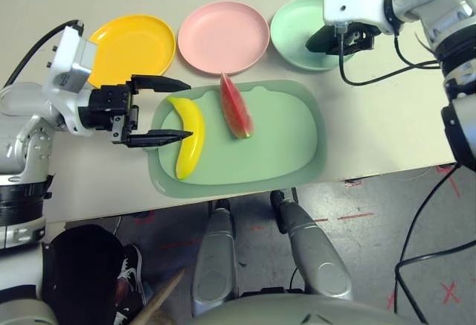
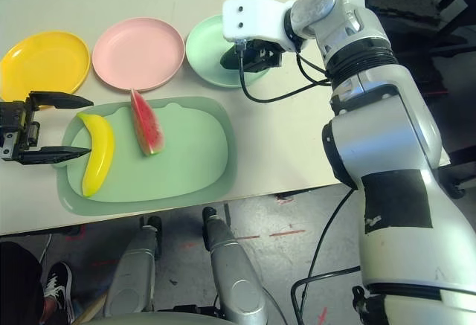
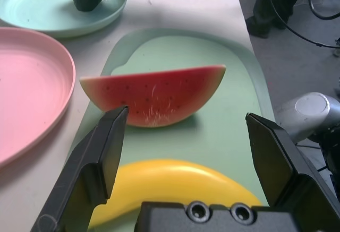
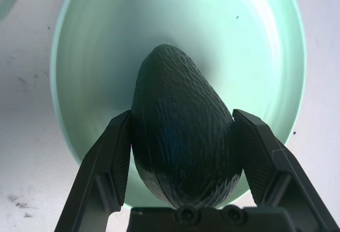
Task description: Place the fruits into color-matched plates.
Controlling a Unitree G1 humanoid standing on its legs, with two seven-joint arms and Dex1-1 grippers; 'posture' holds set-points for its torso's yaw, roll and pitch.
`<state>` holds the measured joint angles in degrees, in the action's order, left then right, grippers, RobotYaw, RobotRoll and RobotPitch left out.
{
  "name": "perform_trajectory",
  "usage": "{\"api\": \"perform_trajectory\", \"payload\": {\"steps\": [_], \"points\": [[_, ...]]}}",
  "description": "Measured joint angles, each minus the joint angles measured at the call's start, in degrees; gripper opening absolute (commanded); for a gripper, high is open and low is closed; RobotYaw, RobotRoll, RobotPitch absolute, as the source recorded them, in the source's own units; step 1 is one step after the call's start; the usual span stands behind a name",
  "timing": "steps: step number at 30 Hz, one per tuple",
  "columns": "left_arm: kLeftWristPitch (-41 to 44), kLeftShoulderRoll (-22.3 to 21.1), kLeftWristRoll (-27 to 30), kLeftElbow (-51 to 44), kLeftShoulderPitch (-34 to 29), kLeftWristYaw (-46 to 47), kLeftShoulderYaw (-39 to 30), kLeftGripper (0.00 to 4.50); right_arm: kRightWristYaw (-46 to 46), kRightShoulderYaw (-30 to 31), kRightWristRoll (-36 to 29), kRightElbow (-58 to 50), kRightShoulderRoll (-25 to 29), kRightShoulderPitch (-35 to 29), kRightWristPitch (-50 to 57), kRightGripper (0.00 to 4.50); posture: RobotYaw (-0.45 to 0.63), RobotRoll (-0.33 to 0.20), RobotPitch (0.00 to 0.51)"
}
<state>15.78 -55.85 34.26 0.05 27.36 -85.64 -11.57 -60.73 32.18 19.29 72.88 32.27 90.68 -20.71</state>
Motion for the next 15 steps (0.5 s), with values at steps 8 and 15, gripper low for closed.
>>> {"api": "perform_trajectory", "payload": {"steps": [8, 15], "points": [[-0.83, -1.24, -1.25, 0.09, -1.53, -0.6, 0.0, 4.5, -2.19, -2.19, 1.59, -0.31, 0.3, -0.72, -7.93, 4.46, -0.02, 0.0, 0.393], [-1.62, -1.44, -1.55, 1.25, -1.45, -1.53, 0.01, 4.5, -7.21, -4.12, 0.54, -3.59, 0.2, 2.36, -23.58, 4.46, -0.04, 0.0, 0.386]]}}
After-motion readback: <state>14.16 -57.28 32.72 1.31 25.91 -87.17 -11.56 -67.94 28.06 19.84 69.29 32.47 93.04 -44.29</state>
